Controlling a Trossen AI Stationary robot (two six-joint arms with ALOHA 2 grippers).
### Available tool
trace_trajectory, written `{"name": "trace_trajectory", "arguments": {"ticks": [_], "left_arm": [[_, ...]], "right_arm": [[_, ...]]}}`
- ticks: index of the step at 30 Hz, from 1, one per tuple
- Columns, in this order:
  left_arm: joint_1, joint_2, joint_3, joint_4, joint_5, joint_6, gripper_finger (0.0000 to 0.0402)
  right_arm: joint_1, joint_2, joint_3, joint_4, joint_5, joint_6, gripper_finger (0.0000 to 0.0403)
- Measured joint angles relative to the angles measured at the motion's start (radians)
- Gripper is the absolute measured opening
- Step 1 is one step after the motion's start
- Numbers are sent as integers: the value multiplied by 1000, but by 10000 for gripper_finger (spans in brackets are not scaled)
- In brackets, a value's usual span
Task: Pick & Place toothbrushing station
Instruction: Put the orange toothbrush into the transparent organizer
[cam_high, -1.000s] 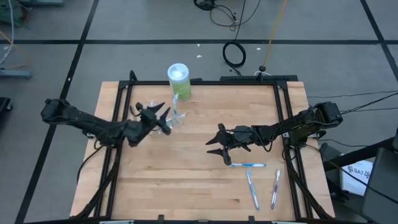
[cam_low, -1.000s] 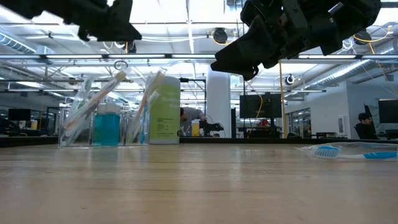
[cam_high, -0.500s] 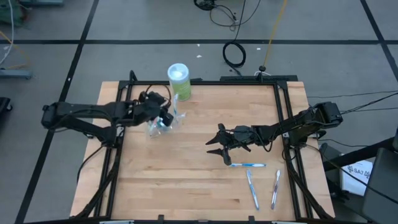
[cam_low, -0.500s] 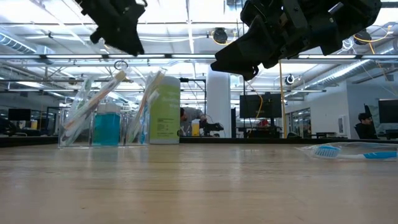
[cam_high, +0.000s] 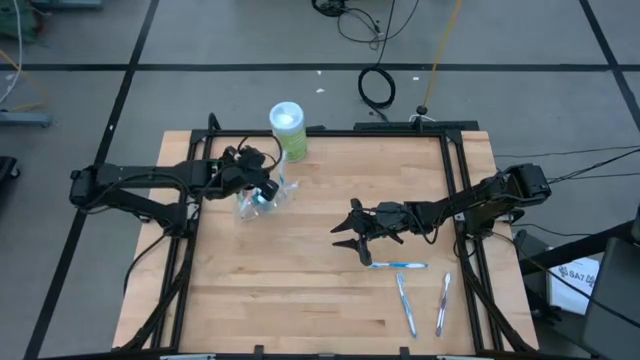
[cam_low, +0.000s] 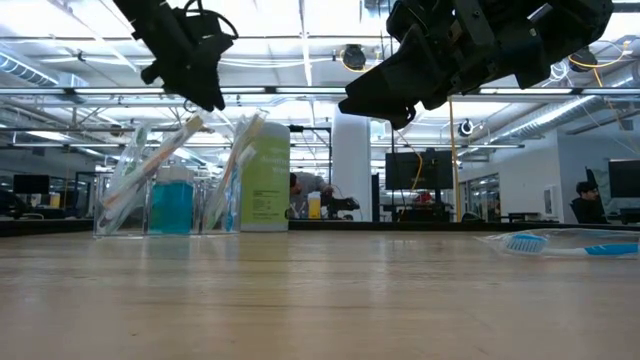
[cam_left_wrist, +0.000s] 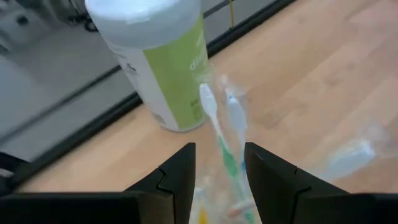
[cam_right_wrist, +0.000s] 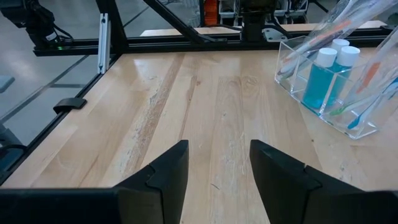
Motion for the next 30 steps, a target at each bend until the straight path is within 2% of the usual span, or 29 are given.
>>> {"name": "trace_trajectory", "arguments": {"ticks": [5,10,17,26,30], "left_arm": [[-4,0,0,6,-34,100,148],[15,1,0,-5,-33,146,185],[31,48,0,-20,122,62,230],[40,148,0,-24,131,64,234],[50,160,0,-20,112,63,217]], "right_arm": [[0,0,0,0,0,0,167],[0,0,0,0,0,0,167],[0,0,0,0,0,0,167],[0,0,0,0,0,0,167],[0,0,0,0,0,0,167]]}}
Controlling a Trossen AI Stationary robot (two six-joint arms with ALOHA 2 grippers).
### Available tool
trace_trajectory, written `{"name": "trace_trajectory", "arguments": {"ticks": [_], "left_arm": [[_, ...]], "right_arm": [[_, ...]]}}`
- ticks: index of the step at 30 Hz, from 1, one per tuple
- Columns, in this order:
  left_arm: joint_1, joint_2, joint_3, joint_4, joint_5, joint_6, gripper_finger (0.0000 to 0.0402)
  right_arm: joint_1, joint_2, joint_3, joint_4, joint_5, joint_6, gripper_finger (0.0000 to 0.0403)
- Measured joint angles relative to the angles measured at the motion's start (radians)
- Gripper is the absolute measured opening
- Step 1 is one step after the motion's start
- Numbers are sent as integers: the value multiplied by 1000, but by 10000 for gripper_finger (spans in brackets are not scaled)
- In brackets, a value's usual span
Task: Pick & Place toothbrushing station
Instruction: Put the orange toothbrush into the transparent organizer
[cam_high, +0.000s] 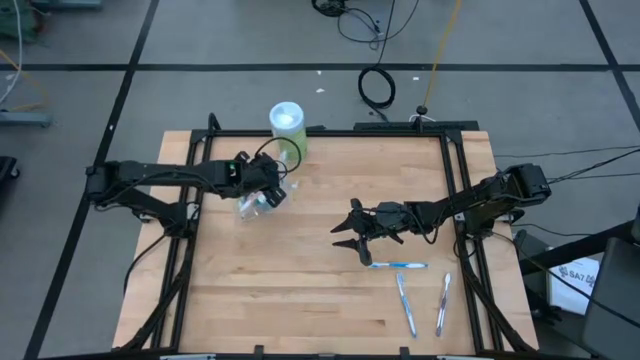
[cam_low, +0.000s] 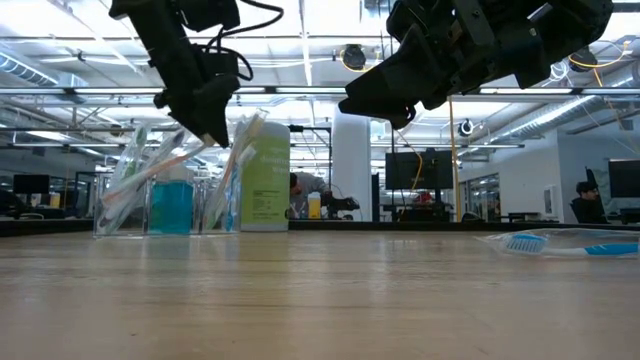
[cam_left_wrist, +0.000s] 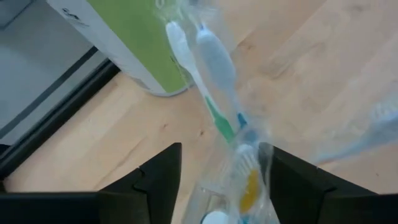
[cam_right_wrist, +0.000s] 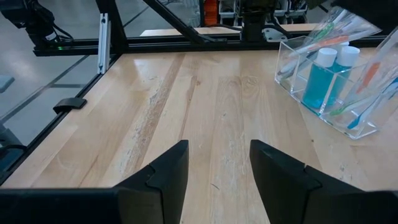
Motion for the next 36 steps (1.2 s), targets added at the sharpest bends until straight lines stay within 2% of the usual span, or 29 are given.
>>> {"name": "trace_trajectory", "arguments": {"ticks": [10,21,25,29,32,36], "left_arm": [[1,-9,0,24,-11,1,127],[-1,-20,0,22,-10,25,46],[-15,-56,0,17,2,20,42],[-41,-121,0,15,-15,19,62],[-71,-176,0,-2,-79,-16,64],[-134,-240,0,-49,-207,-102,41]], "right_arm": [[0,0,0,0,0,0,167],[0,0,0,0,0,0,167],[0,0,0,0,0,0,167],[0,0,0,-1,0,0,167],[0,0,0,-1,0,0,167],[0,0,0,-1,0,0,167]]}}
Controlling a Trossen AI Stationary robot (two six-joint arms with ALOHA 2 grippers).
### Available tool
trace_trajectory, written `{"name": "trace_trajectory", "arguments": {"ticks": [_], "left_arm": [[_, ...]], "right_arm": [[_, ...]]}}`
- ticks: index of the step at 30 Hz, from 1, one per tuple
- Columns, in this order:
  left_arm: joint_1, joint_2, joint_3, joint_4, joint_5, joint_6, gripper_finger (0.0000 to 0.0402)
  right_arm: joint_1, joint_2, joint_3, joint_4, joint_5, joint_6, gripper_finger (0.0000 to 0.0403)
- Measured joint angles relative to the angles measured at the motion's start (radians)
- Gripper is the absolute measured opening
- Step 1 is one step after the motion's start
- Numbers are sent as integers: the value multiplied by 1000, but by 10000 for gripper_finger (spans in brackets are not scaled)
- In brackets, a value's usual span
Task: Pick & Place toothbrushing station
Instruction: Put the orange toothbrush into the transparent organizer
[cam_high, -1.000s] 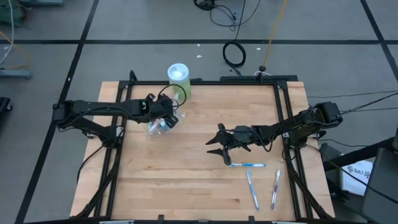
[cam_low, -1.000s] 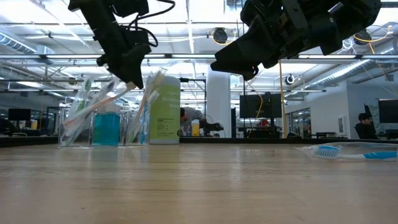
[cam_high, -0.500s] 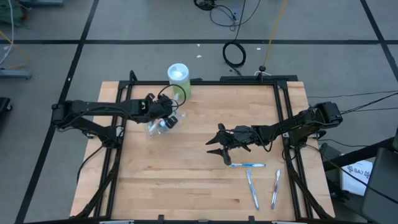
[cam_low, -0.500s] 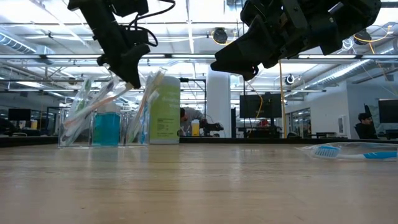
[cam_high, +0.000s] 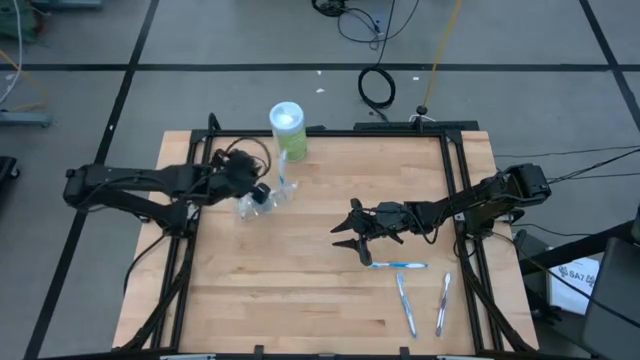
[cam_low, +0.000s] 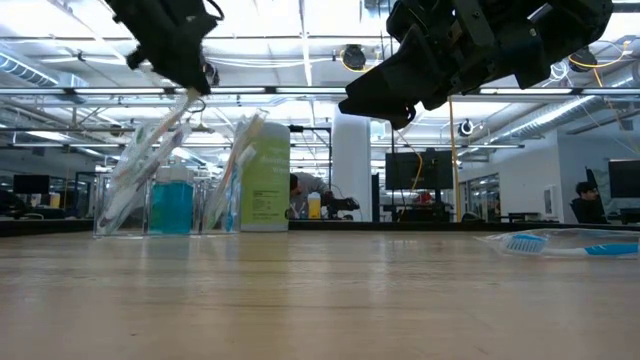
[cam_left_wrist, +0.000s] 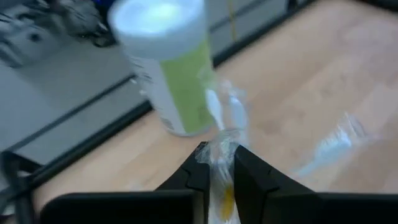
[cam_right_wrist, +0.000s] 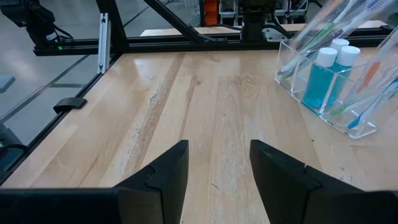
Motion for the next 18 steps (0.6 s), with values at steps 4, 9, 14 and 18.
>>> {"name": "trace_trajectory", "arguments": {"ticks": [4,9,14,18], "left_arm": [[-86,-40,0,-57,-165,-107,10],[-204,-39,0,-94,-343,-262,3],[-296,10,0,-140,-495,-426,3],[-334,53,-1,-245,-522,-583,6]], "right_arm": [[0,0,0,0,0,0,167],[0,0,0,0,0,-3,167],[0,0,0,0,0,-1,167],[0,0,0,0,0,-1,167]]}}
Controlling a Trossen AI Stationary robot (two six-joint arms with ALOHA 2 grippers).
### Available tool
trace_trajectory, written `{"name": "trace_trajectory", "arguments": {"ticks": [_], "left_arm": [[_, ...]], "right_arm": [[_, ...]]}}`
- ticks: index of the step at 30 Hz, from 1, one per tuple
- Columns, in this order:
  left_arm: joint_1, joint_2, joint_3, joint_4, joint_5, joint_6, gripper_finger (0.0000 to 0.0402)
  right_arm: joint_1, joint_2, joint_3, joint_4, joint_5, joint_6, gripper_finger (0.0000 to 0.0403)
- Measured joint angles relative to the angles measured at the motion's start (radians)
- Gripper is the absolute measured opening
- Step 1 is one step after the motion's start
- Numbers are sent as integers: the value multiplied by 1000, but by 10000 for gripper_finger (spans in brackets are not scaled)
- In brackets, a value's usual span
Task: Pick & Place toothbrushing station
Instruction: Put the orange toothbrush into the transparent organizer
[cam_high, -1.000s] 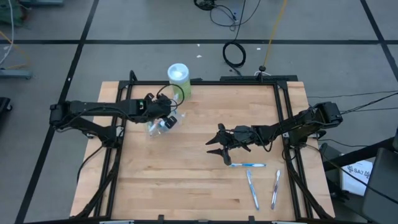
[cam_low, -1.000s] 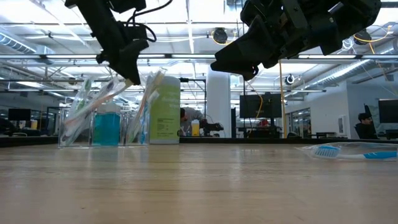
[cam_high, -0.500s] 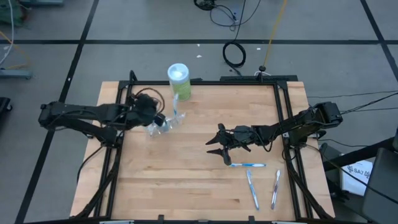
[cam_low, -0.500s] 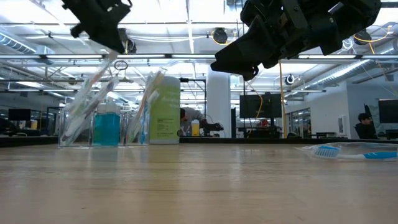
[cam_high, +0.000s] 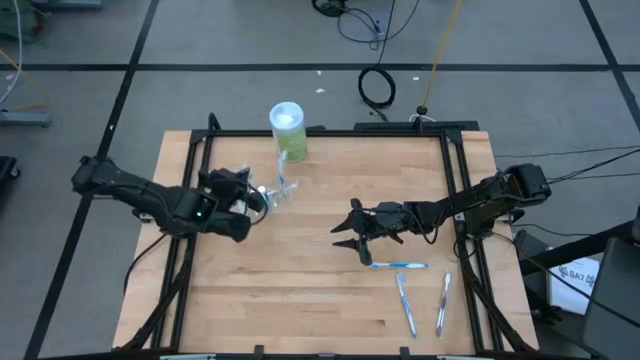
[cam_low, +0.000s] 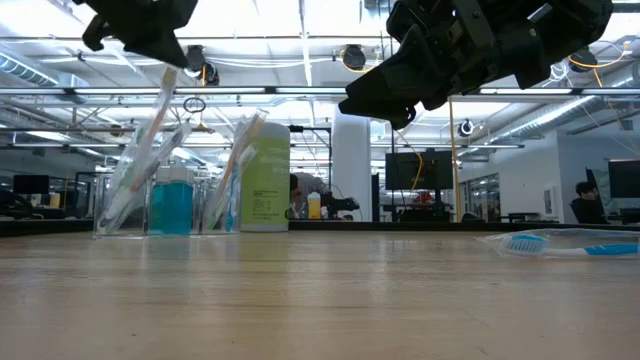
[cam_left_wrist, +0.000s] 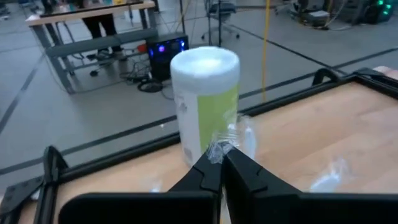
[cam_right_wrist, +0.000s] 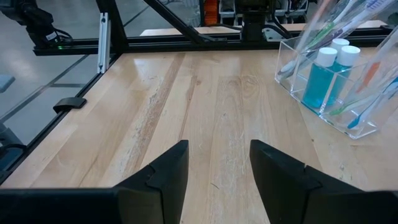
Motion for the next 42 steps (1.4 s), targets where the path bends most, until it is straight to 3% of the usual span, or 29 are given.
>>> {"name": "trace_trajectory", "arguments": {"ticks": [7,13,26,42], "left_arm": [[-18,103,0,-199,11,-304,5],[-17,188,0,-220,110,-367,4],[-12,223,1,-232,175,-326,34],[77,224,0,-265,389,-156,166]], "right_arm": [[0,0,0,0,0,0,167],[0,0,0,0,0,1,167],[0,0,-1,1,0,1,167],[0,0,-1,1,0,1,167]]}}
